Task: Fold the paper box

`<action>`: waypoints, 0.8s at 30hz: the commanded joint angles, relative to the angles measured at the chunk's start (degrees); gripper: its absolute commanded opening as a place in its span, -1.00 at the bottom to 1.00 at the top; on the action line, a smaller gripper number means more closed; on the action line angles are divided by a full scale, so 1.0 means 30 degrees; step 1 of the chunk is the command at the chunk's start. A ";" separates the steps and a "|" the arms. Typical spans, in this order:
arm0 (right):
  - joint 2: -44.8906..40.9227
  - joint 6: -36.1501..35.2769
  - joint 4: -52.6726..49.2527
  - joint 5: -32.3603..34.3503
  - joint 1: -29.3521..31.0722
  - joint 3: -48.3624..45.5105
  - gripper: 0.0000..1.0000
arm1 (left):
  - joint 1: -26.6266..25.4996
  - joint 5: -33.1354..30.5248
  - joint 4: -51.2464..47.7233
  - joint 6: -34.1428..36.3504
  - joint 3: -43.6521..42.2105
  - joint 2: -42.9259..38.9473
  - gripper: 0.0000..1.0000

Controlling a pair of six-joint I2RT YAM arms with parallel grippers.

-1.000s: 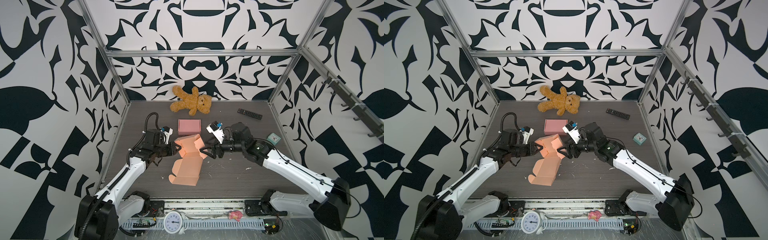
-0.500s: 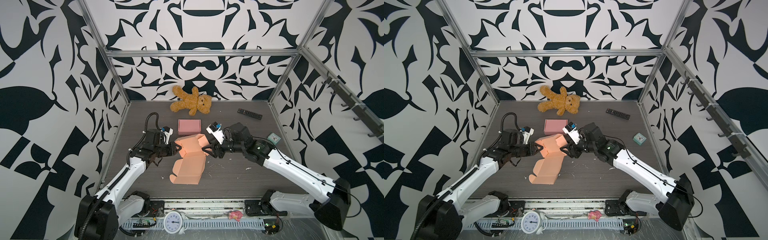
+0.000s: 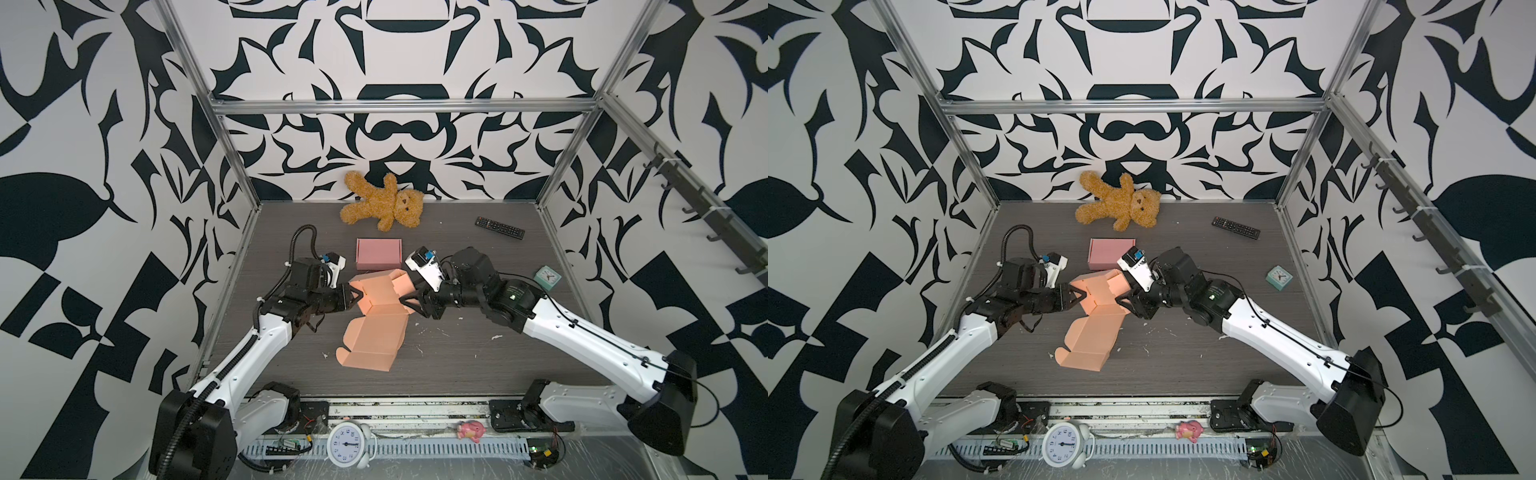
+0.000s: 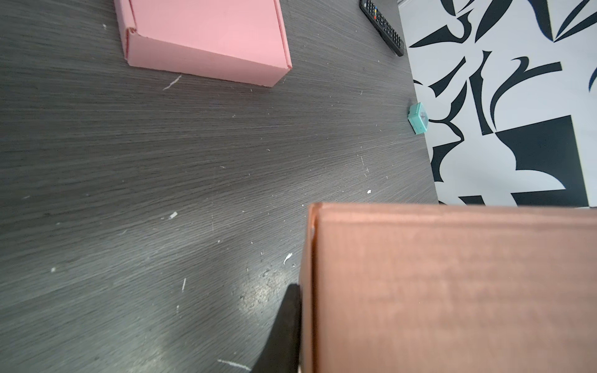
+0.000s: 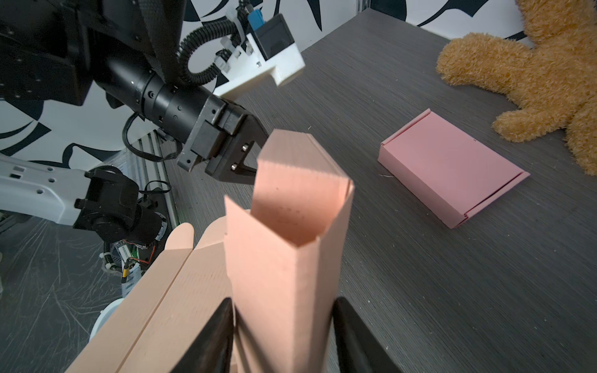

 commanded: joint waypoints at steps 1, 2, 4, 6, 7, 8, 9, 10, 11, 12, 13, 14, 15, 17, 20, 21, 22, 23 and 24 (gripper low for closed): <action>0.0019 -0.0269 -0.0551 0.1395 0.0315 0.1017 -0.01 | 0.0073 0.0415 0.0456 -0.0231 0.0088 0.0113 -0.72; 0.0098 -0.0248 -0.0831 0.1811 0.0390 0.1198 -0.03 | 0.0062 0.0369 0.0474 -0.0242 0.0062 0.0138 -0.72; 0.0444 -0.0161 -0.1532 0.3014 0.0654 0.1705 -0.07 | 0.0062 0.0336 0.0525 -0.0273 0.0008 0.0142 -0.72; 0.0885 0.0021 -0.2165 0.3830 0.0863 0.2202 -0.12 | 0.0066 0.0241 0.0547 -0.0337 -0.0048 0.0156 -0.72; 0.1124 0.0105 -0.2398 0.4133 0.0982 0.2438 -0.13 | 0.0065 0.0166 0.0555 -0.0358 -0.0054 0.0197 -0.72; 0.1376 0.0259 -0.2595 0.4539 0.1124 0.2645 -0.15 | 0.0064 0.0111 0.0548 -0.0389 -0.0084 0.0256 -0.72; 0.1589 0.0327 -0.2743 0.4955 0.1252 0.2820 -0.16 | 0.0062 0.0119 0.0591 -0.0447 -0.0117 0.0308 -0.72; 0.1821 0.0449 -0.2896 0.5498 0.1415 0.2953 -0.17 | 0.0051 0.0183 0.0712 -0.0567 -0.0161 0.0347 -0.72; 0.2072 0.0542 -0.3018 0.5972 0.1582 0.3136 -0.18 | 0.0055 0.0233 0.0835 -0.0630 -0.0254 0.0390 -0.72; 0.2237 0.0632 -0.3103 0.6355 0.1687 0.3271 -0.19 | 0.0039 0.0279 0.0869 -0.0667 -0.0271 0.0426 -0.72; 0.2451 0.0669 -0.3206 0.6690 0.1828 0.3394 -0.19 | 0.0054 0.0255 0.0870 -0.0685 -0.0276 0.0457 -0.72; 0.2597 0.0707 -0.3236 0.6964 0.1952 0.3509 -0.19 | 0.0051 0.0244 0.0870 -0.0672 -0.0287 0.0465 -0.72; 0.2685 0.0693 -0.3229 0.7168 0.2025 0.3556 -0.19 | 0.0043 0.0235 0.0870 -0.0675 -0.0289 0.0461 -0.72; 0.2757 0.0645 -0.3185 0.7658 0.2335 0.3654 -0.19 | 0.0048 0.0258 0.0870 -0.0711 -0.0319 0.0426 -0.72; 0.2813 0.0560 -0.3266 0.8079 0.2665 0.3815 -0.14 | 0.0041 0.0193 0.0870 -0.0791 -0.0377 0.0419 -0.72; 0.2807 0.0548 -0.3279 0.8140 0.2748 0.3827 -0.12 | 0.0056 0.0192 0.0870 -0.0827 -0.0374 0.0428 -0.72; 0.2700 0.0546 -0.3262 0.8199 0.2847 0.3816 -0.11 | 0.0057 0.0167 0.0899 -0.0883 -0.0381 0.0461 -0.72; 0.2619 0.0532 -0.3313 0.8256 0.2966 0.3816 -0.10 | 0.0053 0.0132 0.0900 -0.0942 -0.0388 0.0457 -0.72; 0.2504 0.0518 -0.3317 0.8259 0.3042 0.3789 -0.09 | 0.0056 0.0107 0.0901 -0.0967 -0.0381 0.0450 -0.72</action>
